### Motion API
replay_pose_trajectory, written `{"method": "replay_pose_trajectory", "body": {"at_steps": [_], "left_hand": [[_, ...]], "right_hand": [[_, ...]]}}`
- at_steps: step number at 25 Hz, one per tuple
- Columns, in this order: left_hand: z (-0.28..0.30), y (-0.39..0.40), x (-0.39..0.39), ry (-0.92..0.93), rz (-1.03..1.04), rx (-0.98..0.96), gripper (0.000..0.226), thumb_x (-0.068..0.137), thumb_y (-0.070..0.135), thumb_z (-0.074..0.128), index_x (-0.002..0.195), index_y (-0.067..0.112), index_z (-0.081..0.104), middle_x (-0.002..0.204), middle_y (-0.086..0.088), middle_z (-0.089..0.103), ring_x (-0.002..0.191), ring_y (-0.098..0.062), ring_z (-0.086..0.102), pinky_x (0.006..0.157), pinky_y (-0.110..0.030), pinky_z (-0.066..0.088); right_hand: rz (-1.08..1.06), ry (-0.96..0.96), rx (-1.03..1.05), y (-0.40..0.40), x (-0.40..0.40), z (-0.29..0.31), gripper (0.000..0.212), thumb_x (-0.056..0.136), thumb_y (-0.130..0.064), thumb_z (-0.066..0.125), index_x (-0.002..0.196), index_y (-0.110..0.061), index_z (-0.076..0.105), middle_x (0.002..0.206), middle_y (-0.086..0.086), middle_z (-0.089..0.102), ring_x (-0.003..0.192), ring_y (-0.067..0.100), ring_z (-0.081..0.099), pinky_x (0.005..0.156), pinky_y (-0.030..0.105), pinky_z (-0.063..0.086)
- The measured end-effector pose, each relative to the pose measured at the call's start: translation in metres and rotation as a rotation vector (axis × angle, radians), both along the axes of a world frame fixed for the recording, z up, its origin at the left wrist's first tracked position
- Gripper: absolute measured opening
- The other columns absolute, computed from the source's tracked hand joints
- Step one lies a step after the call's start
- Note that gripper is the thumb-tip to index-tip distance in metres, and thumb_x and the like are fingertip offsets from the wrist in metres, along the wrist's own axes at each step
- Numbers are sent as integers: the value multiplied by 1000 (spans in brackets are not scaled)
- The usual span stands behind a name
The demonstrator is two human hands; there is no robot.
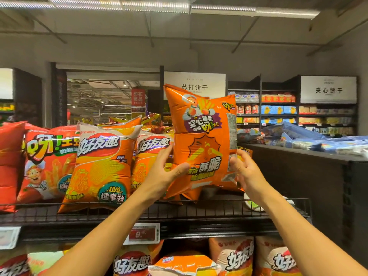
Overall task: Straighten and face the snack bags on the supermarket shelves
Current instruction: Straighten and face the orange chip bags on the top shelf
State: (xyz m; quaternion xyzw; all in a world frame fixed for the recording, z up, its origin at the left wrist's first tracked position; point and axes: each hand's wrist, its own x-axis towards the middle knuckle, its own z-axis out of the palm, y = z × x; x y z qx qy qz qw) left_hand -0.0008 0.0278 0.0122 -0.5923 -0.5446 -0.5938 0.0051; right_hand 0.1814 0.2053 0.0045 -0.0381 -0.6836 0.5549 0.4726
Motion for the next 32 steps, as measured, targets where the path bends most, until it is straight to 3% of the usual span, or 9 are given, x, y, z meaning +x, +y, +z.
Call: {"method": "replay_pose_trajectory", "body": {"at_steps": [2,4,8,15,17,19,22,25,32], "left_hand": [[4,1,7,-16,-7,13,109,43,92,63,138,46,37,142,9,42,123,-3,49,95,-14,44],[4,5,16,-25,31,36,108,48,81,69,143,41,36,142,9,43,122,-4,50,98,-18,45],[-6,13,33,117,216,34,103,62,70,69,150,36,28,149,11,42,131,-8,44,110,-35,41],[-25,15,42,350,369,68,109,63,78,61,151,37,12,153,17,24,140,-3,24,107,-23,27],[-25,14,40,356,343,68,112,63,79,61,151,42,4,152,23,17,141,0,18,110,-25,25],[-25,13,37,355,319,69,112,62,79,61,145,51,-9,148,32,10,138,6,12,110,-26,25],[-26,12,34,344,302,77,115,63,79,62,137,60,-24,145,39,2,139,12,3,110,-27,25],[-25,14,33,367,312,129,114,64,79,62,141,59,-21,147,35,1,137,19,-3,109,-28,25],[-32,14,30,452,335,174,112,71,64,70,148,48,-11,153,21,5,143,0,5,111,-35,29]], "right_hand": [[-10,49,-43,4,-1,3,62,73,-48,77,123,-19,54,108,-1,75,96,17,70,79,36,54],[1,19,-74,7,-5,0,42,85,-34,61,126,-25,57,120,0,70,105,14,69,88,36,54],[129,-10,-247,9,-13,-12,46,104,-22,41,150,-22,41,143,6,58,132,26,55,111,52,41],[51,93,-413,-3,-19,-7,44,109,-31,31,128,-6,61,133,20,63,128,40,55,111,62,38],[26,119,-397,-6,-20,-2,47,109,-33,30,131,-1,56,132,24,61,127,40,53,115,61,31],[31,141,-358,-11,-21,5,39,109,-33,30,121,-11,59,124,17,62,119,32,53,112,56,36],[29,158,-305,-14,-21,15,42,109,-34,30,126,-13,62,133,13,64,130,29,52,111,50,37],[41,190,-268,-15,-20,22,45,109,-34,29,137,-15,57,137,11,63,135,30,50,116,56,33],[61,213,-263,-22,-12,23,46,108,-34,27,142,-17,53,140,11,60,135,30,51,116,59,33]]}}
